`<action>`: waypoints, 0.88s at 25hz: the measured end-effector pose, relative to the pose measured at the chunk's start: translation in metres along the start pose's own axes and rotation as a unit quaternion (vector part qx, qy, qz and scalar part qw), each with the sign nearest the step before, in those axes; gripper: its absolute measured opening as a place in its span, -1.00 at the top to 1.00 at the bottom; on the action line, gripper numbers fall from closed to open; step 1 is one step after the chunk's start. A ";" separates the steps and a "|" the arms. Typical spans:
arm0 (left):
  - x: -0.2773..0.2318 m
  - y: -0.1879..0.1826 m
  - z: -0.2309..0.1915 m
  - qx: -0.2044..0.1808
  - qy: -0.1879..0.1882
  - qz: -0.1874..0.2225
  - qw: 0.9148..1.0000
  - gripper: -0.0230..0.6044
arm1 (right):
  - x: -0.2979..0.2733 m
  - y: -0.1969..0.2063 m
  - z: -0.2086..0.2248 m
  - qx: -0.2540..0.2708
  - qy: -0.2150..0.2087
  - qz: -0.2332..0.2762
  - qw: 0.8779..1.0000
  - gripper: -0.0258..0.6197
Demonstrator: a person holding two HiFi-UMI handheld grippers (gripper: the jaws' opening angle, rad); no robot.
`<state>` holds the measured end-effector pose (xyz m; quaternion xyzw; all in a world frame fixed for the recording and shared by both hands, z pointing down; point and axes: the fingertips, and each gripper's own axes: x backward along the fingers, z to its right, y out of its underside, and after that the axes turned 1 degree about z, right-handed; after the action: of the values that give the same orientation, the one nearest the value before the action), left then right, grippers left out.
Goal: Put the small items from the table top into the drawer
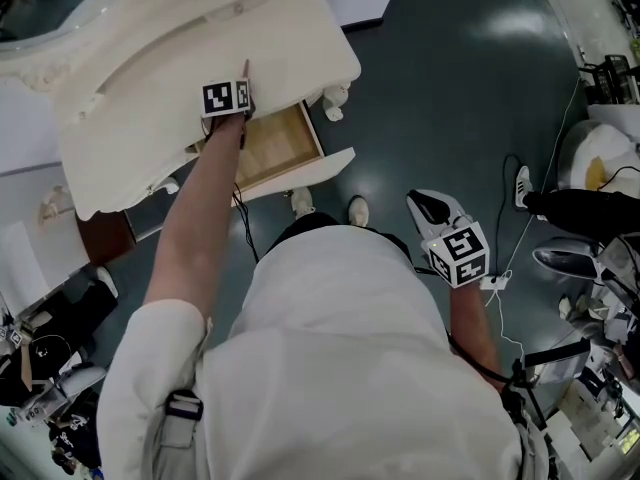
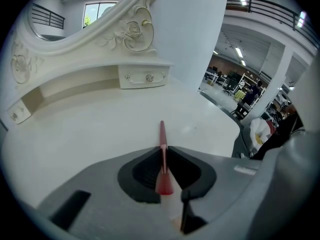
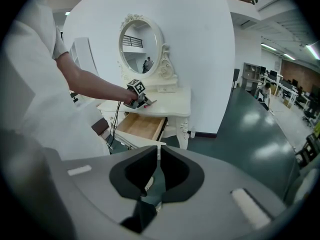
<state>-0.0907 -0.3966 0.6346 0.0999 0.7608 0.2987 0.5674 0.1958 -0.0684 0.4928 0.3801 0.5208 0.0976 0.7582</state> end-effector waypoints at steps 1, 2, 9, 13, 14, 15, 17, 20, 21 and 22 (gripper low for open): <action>0.002 0.001 0.001 -0.001 0.001 0.000 1.000 0.79 | 0.001 0.000 -0.001 0.000 0.000 0.000 1.000 0.85; 0.004 0.002 0.001 -0.002 0.001 0.000 1.000 0.79 | 0.001 0.000 -0.001 0.001 -0.001 0.000 1.000 0.85; 0.021 0.009 0.006 0.002 0.020 0.017 1.000 0.79 | -0.011 -0.006 -0.002 0.015 -0.017 0.003 1.000 0.85; 0.043 0.023 0.008 0.006 0.028 0.027 0.999 0.79 | -0.014 -0.011 -0.013 0.032 -0.033 0.006 0.999 0.85; 0.049 0.027 0.008 0.008 0.030 0.030 0.999 0.79 | -0.015 -0.013 -0.014 0.036 -0.036 0.007 0.999 0.85; 0.053 0.031 0.009 0.010 0.031 0.032 0.999 0.79 | -0.016 -0.014 -0.016 0.040 -0.040 0.007 0.998 0.85; 0.062 0.040 0.010 0.011 0.034 0.034 0.999 0.79 | -0.017 -0.016 -0.018 0.048 -0.047 0.007 0.998 0.85; 0.075 0.058 0.015 0.009 0.042 0.033 0.999 0.79 | -0.018 -0.018 -0.023 0.059 -0.056 0.006 0.997 0.86; 0.078 0.066 0.017 0.010 0.046 0.031 0.998 0.79 | -0.018 -0.017 -0.025 0.062 -0.059 0.005 0.996 0.86; 0.081 0.074 0.019 0.012 0.049 0.028 0.998 0.79 | -0.019 -0.017 -0.027 0.064 -0.062 0.003 0.996 0.86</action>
<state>-0.1143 -0.2906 0.6083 0.1132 0.7881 0.3101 0.5195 0.1606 -0.0774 0.4905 0.4350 0.4763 0.0427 0.7630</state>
